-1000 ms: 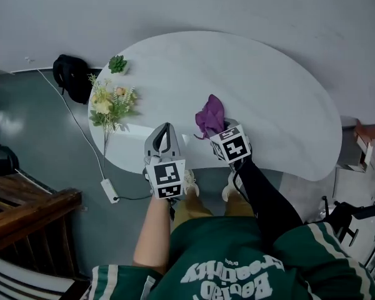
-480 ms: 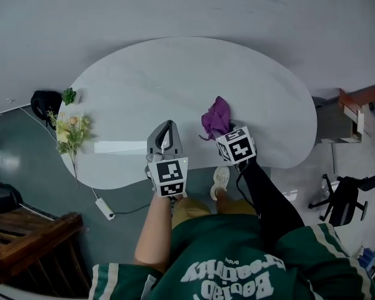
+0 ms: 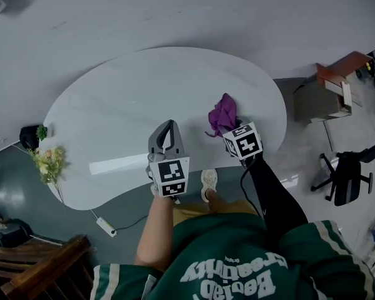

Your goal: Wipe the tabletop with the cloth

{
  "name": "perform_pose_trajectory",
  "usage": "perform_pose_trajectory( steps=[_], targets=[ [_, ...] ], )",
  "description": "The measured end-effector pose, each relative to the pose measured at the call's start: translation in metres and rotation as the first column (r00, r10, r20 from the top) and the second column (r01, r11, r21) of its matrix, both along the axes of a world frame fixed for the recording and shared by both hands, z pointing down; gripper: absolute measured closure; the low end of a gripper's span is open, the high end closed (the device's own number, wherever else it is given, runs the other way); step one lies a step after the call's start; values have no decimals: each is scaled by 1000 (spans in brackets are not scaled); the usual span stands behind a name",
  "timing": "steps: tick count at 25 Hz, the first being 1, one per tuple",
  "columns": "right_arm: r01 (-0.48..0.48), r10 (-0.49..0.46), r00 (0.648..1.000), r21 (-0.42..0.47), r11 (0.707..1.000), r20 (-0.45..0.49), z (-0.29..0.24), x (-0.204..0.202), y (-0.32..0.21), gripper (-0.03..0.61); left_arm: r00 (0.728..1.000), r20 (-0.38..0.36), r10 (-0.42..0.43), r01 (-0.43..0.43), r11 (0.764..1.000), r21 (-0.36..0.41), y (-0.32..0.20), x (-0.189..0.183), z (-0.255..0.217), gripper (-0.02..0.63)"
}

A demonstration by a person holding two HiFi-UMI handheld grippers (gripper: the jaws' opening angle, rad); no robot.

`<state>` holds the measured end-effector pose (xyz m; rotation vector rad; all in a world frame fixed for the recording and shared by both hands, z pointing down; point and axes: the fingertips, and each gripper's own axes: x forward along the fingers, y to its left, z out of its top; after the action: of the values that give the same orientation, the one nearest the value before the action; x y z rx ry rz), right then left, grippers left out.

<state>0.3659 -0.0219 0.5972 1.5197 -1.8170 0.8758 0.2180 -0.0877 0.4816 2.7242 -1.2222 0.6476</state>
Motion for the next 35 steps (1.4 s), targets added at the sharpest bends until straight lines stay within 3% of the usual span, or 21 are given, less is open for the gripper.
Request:
perform_pose_trajectory(
  steps=[10, 20, 23, 27, 35],
  targets=[
    [-258, 258, 966, -10, 966, -25, 0, 145, 80, 454, 983, -28, 180, -180, 983, -15, 36, 120, -1, 612],
    [-449, 447, 893, -21, 893, -62, -3, 220, 159, 456, 963, -6, 269, -269, 963, 7, 69, 167, -11, 612],
    [-456, 455, 889, -2, 890, -50, -8, 220, 161, 457, 965, 2, 263, -263, 965, 15, 73, 162, -14, 612],
    [-406, 407, 914, 62, 912, 12, -28, 196, 138, 459, 975, 11, 222, -222, 975, 27, 70, 139, -21, 612],
    [-187, 174, 979, 138, 973, 103, -54, 83, 65, 459, 998, 34, 55, -57, 996, 70, 54, 49, -46, 612]
  ],
)
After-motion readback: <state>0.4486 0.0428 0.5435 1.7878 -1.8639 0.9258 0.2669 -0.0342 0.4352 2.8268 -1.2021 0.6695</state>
